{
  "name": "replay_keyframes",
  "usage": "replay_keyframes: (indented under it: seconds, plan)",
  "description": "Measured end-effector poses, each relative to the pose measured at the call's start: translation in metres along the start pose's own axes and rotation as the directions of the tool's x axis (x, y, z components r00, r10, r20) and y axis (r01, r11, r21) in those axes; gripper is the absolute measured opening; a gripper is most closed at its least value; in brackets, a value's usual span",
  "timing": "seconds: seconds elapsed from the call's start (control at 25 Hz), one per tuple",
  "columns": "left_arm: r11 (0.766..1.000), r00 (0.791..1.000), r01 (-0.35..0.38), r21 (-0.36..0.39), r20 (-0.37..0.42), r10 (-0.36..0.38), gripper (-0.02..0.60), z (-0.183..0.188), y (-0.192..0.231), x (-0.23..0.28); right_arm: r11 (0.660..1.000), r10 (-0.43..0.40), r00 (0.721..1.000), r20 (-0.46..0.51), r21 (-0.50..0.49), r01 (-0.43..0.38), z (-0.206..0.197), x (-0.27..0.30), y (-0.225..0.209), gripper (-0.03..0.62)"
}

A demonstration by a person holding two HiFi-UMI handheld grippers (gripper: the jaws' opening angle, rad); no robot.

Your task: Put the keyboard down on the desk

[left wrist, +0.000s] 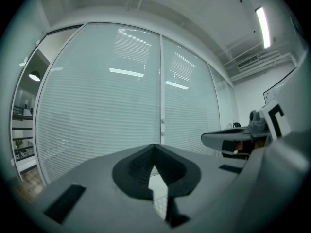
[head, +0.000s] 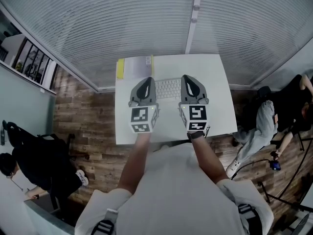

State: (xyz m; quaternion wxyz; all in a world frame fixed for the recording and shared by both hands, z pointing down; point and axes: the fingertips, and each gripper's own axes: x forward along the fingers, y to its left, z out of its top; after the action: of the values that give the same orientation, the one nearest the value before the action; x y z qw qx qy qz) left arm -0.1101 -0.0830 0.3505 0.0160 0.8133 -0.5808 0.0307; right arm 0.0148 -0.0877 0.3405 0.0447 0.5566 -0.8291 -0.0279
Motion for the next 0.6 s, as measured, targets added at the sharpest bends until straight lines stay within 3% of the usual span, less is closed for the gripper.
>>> replay_keyframes:
  seconds: [0.6]
  plan:
    - [1.0,1.0,-0.017,0.015,-0.01,0.017,0.014,-0.002,-0.005,-0.003,1.0,-0.012,1.0,0.009,0.025,0.012,-0.001,-0.01,-0.006,0.011]
